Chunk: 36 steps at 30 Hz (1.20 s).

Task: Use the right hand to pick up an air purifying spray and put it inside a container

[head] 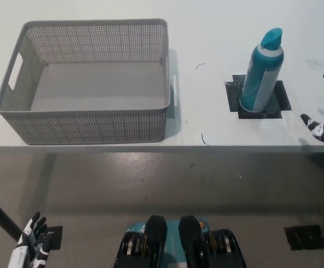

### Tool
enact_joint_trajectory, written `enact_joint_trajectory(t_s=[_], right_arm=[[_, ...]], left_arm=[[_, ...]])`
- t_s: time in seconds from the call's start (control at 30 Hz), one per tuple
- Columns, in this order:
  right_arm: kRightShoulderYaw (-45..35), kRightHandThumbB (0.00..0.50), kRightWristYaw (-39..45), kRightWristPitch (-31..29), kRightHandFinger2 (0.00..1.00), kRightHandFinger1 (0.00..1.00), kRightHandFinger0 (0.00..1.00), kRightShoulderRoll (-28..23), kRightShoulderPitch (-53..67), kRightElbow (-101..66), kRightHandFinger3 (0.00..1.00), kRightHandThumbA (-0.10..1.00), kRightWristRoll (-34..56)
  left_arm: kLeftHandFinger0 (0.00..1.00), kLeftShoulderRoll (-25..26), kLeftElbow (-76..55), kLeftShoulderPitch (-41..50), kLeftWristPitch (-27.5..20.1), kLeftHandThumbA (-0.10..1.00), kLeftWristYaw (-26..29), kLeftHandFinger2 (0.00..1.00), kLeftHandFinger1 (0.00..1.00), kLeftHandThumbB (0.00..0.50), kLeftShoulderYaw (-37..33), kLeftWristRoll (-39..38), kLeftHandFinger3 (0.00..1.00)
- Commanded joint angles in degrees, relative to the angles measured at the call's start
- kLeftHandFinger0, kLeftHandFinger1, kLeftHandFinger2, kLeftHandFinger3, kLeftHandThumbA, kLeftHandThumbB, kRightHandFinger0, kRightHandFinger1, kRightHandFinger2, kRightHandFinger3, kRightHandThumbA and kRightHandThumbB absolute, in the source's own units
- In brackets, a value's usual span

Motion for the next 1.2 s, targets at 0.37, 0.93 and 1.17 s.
enact_joint_trajectory(t_s=[0.37, 0.93, 1.17], right_arm=[[1.6, 0.5, -0.5, 0.5, 1.0, 1.0, 1.0, 1.8, -13.8, 18.9, 1.0, 0.75, -2.3], [2.8, 0.5, -2.0, -3.6, 1.0, 1.0, 1.0, 9.2, -17.0, 28.0, 1.0, 0.77, -1.7], [2.0, 0.5, -3.8, -1.8, 1.0, 1.0, 1.0, 12.6, -19.6, 31.8, 1.0, 0.78, -1.4]], left_arm=[[0.74, 0.5, -0.9, -0.2, -2.7, 0.84, 0.9, 1.0, 0.95, 0.247, 0.1, 0.7, 1.0], [0.74, 1.0, -1.5, -1.1, -1.8, 0.84, 0.9, 1.0, 0.96, 0.288, 0.5, 1.0, 1.0], [0.75, 1.0, -2.1, -0.9, -0.5, 0.82, 0.5, 1.0, 0.96, 0.292, 0.4, 0.7, 1.0]])
